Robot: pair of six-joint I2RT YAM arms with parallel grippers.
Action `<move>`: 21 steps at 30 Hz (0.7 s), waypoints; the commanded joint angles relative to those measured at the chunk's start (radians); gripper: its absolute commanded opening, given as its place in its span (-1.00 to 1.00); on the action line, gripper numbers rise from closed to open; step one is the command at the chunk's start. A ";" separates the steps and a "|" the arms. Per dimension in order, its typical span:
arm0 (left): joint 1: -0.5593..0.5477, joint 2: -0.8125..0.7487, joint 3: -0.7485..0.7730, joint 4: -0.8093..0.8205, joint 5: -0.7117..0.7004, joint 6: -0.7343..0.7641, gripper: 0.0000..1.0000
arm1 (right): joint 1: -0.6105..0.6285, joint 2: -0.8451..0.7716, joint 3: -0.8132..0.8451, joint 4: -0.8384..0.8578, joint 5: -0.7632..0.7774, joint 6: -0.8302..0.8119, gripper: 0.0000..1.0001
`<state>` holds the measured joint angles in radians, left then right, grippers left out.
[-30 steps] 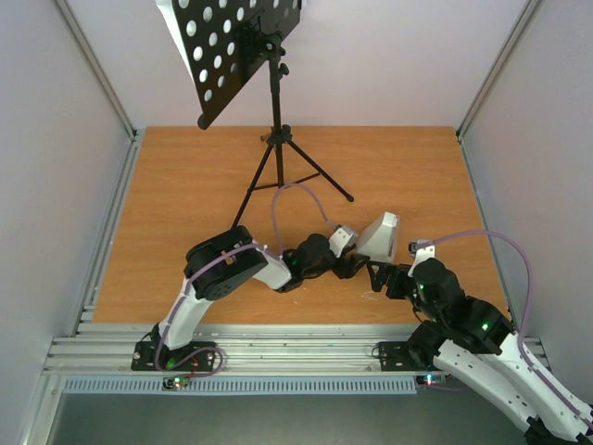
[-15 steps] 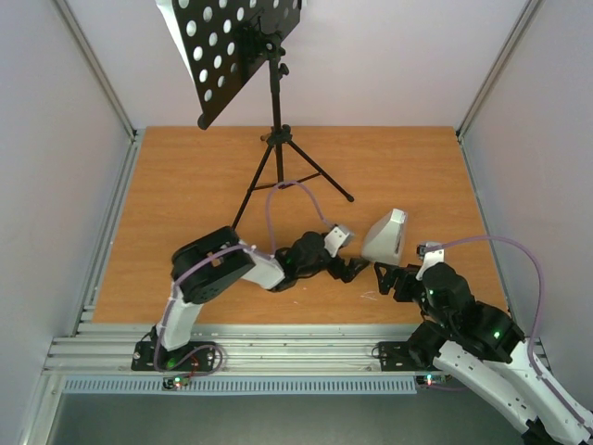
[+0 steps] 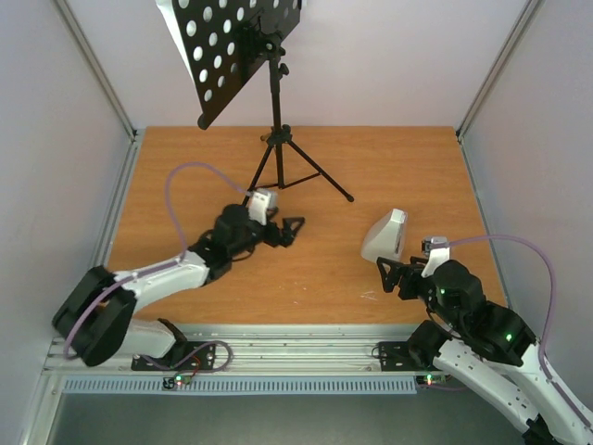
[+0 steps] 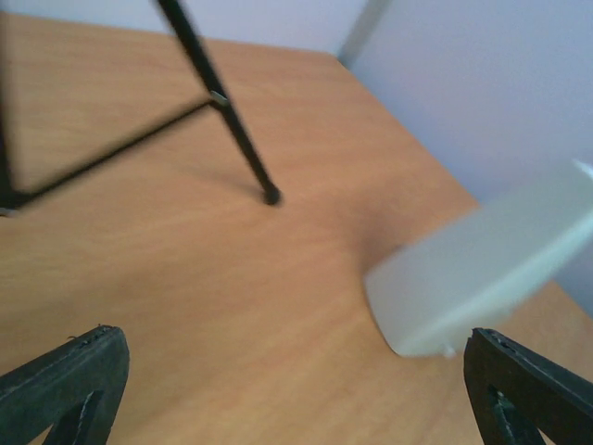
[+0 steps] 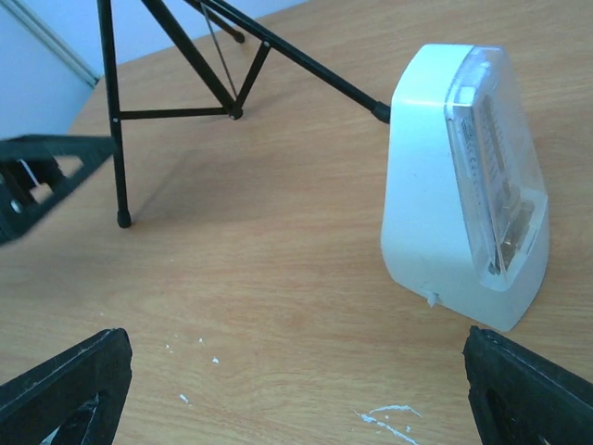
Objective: Pack up the instrument practice props
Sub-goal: Move the metronome to the center of the board.
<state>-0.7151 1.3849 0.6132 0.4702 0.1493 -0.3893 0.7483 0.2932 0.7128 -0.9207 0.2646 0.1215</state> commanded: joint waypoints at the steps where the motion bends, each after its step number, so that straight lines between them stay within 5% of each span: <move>1: 0.162 -0.113 0.034 -0.216 0.058 -0.033 0.99 | 0.006 0.016 0.041 0.014 -0.022 -0.050 0.97; 9: 0.387 -0.060 0.245 -0.414 0.166 0.018 0.99 | 0.006 0.035 0.048 0.048 -0.065 -0.054 0.97; 21: 0.402 0.183 0.509 -0.493 0.220 0.214 0.88 | 0.006 0.066 0.043 0.046 -0.063 -0.045 0.97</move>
<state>-0.3202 1.5070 1.0496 -0.0059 0.3267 -0.2512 0.7483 0.3584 0.7361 -0.8825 0.2119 0.0875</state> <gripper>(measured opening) 0.962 0.986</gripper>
